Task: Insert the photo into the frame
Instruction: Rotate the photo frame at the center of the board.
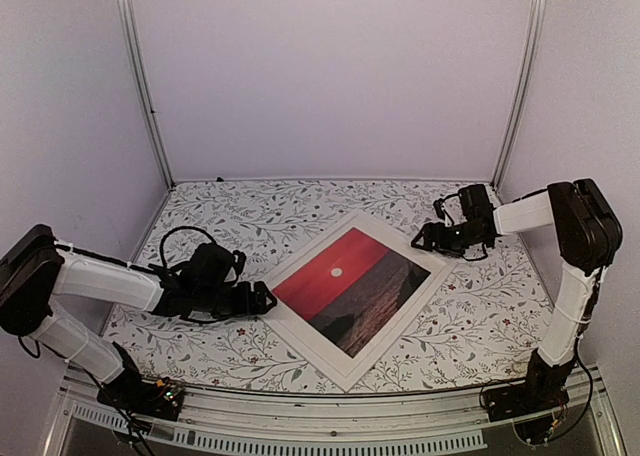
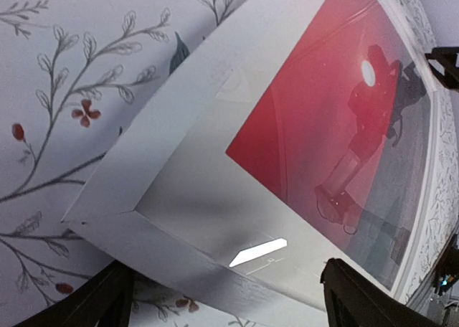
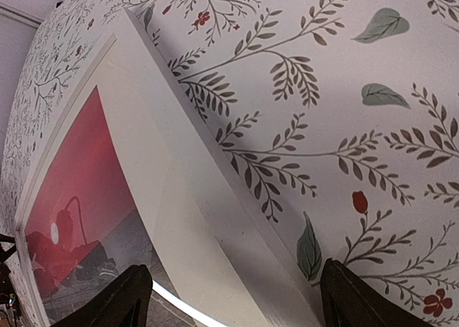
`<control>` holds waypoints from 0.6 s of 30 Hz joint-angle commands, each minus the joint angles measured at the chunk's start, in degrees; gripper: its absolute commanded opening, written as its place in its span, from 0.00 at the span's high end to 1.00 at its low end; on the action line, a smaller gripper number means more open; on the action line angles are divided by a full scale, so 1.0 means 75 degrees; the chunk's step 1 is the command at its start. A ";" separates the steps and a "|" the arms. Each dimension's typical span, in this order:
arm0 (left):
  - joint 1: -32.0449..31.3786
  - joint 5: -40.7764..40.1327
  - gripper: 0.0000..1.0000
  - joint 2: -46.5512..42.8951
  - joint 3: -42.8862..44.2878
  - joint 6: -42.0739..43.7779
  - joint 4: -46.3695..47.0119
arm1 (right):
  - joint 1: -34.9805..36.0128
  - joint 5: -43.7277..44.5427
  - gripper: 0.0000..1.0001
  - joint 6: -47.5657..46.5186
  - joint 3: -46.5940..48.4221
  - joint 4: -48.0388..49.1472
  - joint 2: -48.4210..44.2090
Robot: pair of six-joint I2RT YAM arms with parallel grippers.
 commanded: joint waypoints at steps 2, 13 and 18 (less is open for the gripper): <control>0.0791 0.0617 0.06 0.1427 0.0999 0.1047 0.0442 | 0.0418 -0.0267 0.15 0.0722 -0.1222 -0.0617 -0.0609; 0.1828 0.1204 0.06 0.3649 0.3617 0.2049 0.0103 | 0.1899 0.0382 0.13 0.2150 -0.2925 -0.0063 -0.2146; 0.2065 0.1375 0.05 0.4093 0.4414 0.2466 -0.0140 | 0.2453 0.0748 0.12 0.2835 -0.3605 -0.0044 -0.3011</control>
